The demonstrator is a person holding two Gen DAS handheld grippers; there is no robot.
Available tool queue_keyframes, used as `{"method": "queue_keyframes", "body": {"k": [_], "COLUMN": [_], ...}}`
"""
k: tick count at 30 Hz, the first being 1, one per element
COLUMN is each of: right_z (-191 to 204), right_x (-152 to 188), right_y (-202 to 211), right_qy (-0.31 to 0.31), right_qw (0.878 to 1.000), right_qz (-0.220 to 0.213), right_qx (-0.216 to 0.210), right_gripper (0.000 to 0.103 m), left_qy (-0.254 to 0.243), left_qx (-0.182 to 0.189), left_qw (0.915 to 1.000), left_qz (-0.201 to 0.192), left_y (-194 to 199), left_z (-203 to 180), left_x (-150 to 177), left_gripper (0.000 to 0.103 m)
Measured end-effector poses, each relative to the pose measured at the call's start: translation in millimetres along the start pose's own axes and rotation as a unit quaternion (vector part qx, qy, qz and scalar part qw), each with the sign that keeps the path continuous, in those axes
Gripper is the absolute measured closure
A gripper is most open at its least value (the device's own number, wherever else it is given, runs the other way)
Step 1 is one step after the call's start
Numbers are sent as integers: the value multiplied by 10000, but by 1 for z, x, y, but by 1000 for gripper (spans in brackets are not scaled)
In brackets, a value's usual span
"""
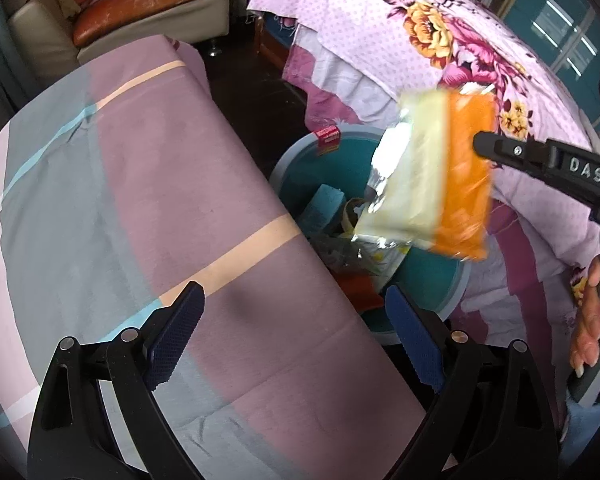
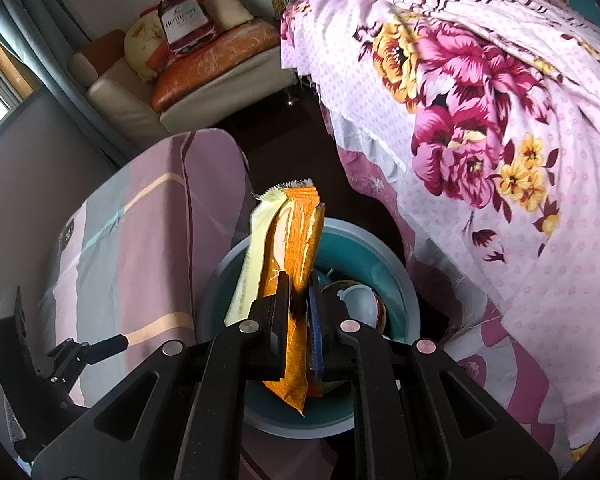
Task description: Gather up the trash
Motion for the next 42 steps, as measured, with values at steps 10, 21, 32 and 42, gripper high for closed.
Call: {"method": "queue_keyframes", "body": {"k": [10, 21, 32, 42], "right_z": [2, 22, 62, 79], "right_x": [7, 8, 17, 30], "right_y": [-13, -9, 25, 56], "right_qy": [-25, 248, 782, 1017], "right_qw": [9996, 9988, 9966, 9941], "right_qz": [273, 432, 258, 160], "right_qx": [98, -24, -49, 346], "right_gripper": [48, 16, 7, 7], "left_qy": [73, 255, 428, 616], "left_qx": [-52, -52, -196, -268], "left_qw": [9999, 9995, 9974, 9952], "left_qz": [-49, -202, -555, -713], "left_y": [1, 17, 63, 90], "left_z": [9, 19, 37, 56], "left_x": [-1, 3, 13, 33], "left_gripper": [11, 11, 4, 4]}}
Point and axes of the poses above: each gripper's, at about its wrist camera, not at the fingertips, and y roughly against the way its jaws point, z to its left, x to its underside, the point moved 6 cm from there along -y, roughly the way its jaws point, and after that the axes turned 9 degrees about y, right-handed, at the moved point
